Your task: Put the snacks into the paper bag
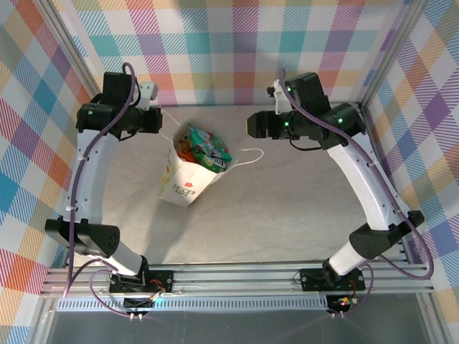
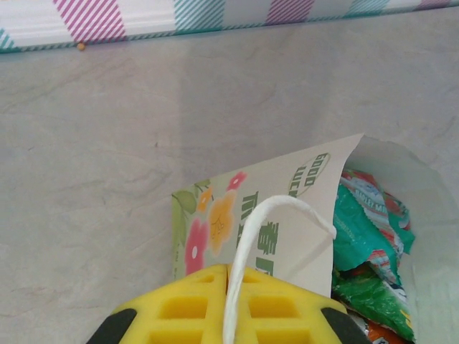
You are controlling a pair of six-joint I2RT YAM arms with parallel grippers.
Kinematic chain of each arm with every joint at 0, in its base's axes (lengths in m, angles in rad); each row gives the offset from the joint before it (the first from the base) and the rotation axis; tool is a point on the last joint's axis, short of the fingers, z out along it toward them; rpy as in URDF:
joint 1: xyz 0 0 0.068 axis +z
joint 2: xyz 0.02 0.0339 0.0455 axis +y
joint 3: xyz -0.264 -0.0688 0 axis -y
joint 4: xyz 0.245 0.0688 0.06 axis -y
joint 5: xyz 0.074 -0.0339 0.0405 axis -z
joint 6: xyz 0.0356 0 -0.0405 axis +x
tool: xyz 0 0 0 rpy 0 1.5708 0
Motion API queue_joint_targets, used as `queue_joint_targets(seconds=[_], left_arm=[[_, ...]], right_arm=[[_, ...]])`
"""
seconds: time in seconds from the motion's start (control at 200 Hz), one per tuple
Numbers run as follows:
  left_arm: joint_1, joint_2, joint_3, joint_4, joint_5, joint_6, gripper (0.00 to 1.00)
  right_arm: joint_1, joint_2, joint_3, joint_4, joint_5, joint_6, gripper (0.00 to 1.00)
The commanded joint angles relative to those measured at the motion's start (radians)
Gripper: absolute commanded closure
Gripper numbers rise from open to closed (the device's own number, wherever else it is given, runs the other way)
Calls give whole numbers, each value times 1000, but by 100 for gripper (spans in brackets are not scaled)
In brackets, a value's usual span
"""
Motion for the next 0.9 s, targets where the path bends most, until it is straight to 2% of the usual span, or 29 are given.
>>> queue_joint_targets(seconds=[0.0, 0.135, 0.225, 0.395, 0.6, 0.895], left_arm=[[27, -49, -22, -3, -11, -5, 92], [35, -67, -52, 8, 2, 3, 92], [38, -73, -62, 10, 9, 6, 92], [48, -76, -66, 12, 11, 13, 92], [64, -75, -69, 20, 25, 11, 91], [64, -82, -92, 34, 59, 11, 91]], right_arm=[[0, -7, -72, 4, -54, 55, 32], [-1, -10, -166, 75, -144, 127, 31], [-1, -5, -203, 99, -155, 169, 31], [-1, -17, -233, 99, -135, 200, 30], [-3, -41, -254, 36, -49, 189, 29], [-4, -19, -351, 203, -162, 264, 26]])
